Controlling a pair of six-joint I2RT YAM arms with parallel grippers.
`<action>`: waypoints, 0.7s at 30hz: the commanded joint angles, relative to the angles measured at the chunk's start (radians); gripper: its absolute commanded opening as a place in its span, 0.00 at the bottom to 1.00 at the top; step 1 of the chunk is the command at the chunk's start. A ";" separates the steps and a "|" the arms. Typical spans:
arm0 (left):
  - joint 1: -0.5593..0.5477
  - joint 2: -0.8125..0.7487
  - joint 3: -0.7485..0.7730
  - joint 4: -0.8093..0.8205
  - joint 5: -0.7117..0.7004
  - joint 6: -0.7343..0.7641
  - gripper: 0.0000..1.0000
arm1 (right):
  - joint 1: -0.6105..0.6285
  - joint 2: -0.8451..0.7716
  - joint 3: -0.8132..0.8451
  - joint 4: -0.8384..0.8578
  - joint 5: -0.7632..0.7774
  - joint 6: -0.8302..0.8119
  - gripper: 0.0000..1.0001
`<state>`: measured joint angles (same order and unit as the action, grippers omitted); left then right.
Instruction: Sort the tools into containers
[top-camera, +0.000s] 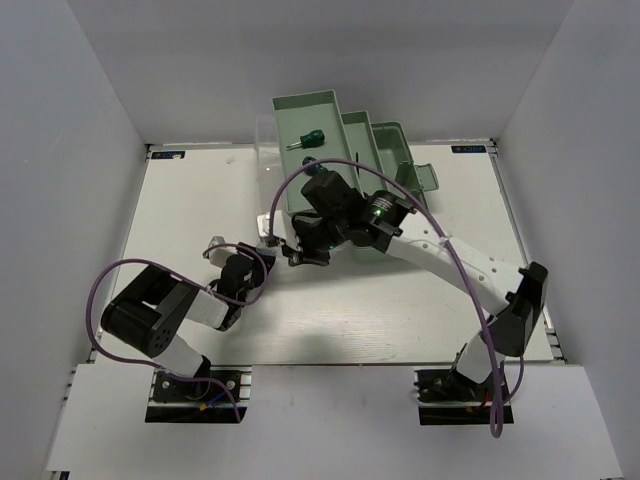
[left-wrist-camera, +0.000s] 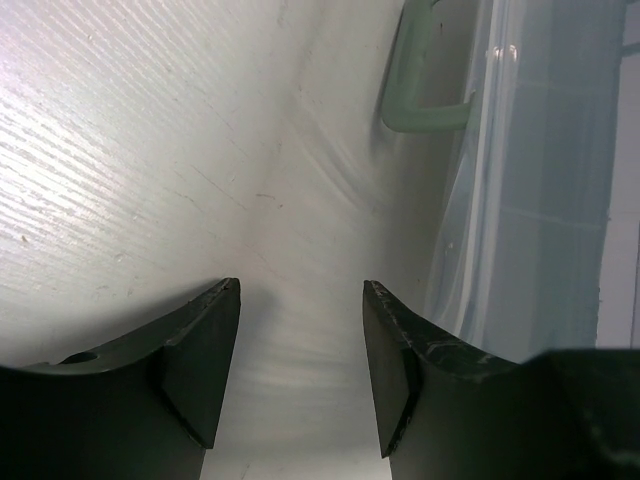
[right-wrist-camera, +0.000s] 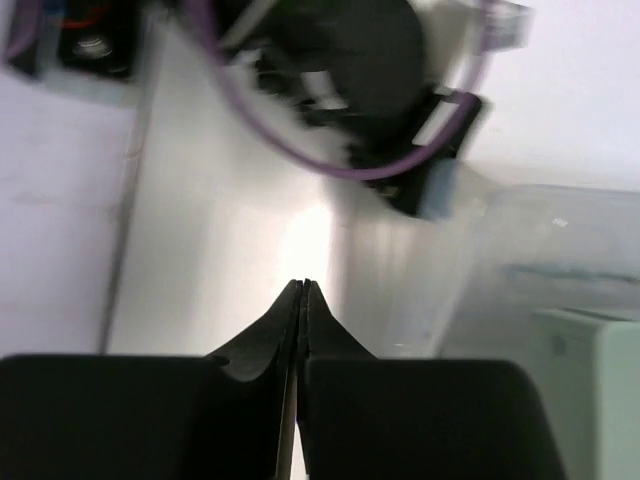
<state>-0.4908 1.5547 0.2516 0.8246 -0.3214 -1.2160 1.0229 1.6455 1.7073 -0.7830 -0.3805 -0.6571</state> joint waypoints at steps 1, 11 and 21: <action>0.009 0.027 0.037 0.021 0.035 0.013 0.64 | 0.002 -0.047 0.049 -0.209 -0.228 -0.107 0.00; 0.009 0.027 0.046 0.039 0.053 0.013 0.62 | -0.209 -0.153 -0.089 0.614 1.078 0.062 0.00; 0.018 0.027 0.075 0.108 0.105 0.085 0.61 | -0.807 0.104 -0.035 0.112 0.688 0.372 0.00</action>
<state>-0.4721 1.5845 0.2729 0.8459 -0.2752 -1.1847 0.3420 1.6562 1.6615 -0.4713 0.4477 -0.4171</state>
